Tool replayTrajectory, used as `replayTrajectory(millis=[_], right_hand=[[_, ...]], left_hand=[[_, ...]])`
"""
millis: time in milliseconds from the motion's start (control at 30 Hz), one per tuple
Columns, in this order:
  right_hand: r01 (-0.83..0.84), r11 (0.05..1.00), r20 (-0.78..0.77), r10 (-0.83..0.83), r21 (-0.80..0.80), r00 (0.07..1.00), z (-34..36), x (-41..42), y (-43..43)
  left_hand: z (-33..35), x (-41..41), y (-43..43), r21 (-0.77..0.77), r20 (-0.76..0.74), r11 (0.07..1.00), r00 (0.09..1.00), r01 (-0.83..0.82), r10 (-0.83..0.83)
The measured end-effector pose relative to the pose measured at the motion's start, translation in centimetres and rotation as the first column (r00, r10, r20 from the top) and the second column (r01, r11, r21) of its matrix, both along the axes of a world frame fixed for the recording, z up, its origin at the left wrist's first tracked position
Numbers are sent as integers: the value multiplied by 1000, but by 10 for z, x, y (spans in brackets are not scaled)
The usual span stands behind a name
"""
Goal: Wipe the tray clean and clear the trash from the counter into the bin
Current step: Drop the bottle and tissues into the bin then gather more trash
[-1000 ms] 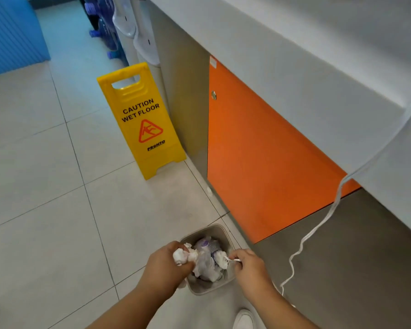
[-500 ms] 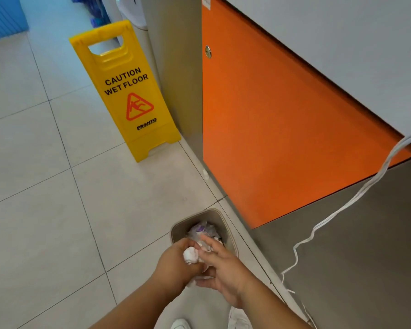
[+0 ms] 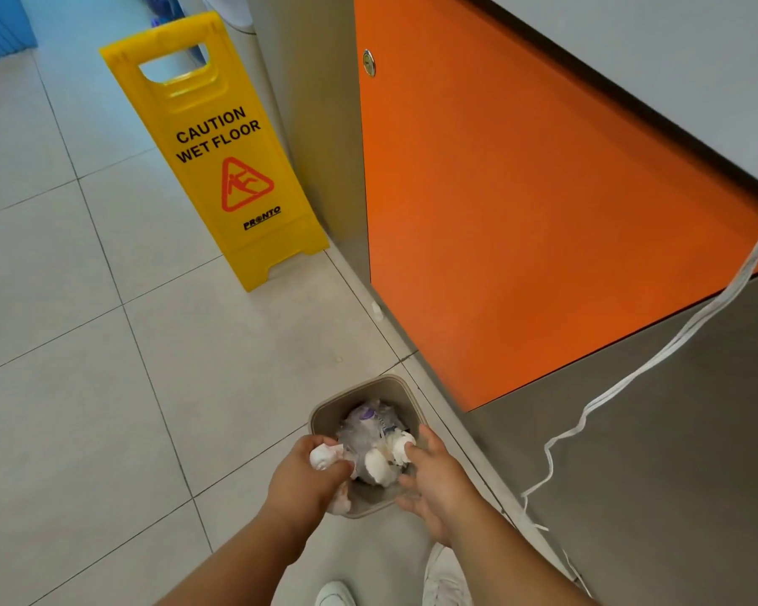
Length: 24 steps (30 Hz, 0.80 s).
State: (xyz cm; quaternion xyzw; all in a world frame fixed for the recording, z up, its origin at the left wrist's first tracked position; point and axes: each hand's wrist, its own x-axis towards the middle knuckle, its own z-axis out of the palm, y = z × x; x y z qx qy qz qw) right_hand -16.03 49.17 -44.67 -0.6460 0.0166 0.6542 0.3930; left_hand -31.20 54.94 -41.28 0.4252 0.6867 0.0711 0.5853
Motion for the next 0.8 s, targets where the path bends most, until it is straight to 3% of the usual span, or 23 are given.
replayTrajectory(millis=[300,433,600,800], right_hand=[[-90,995,55,92,-33,994,17,3,-9],[-44,999,108,46,-22,993,20,6,-11],[-16,999,177,9,38,984,50,17,-11],[-80,981,283,27,177,959,157,39,-13]], left_hand=[[4,10,-1,-83,99,996,994,-34,42],[9,11,3,-61,21,998,1000,6,-5],[38,-5,3,32,-125,985,978,171,-166],[128,-14,17,164,-130,915,927,369,-351]])
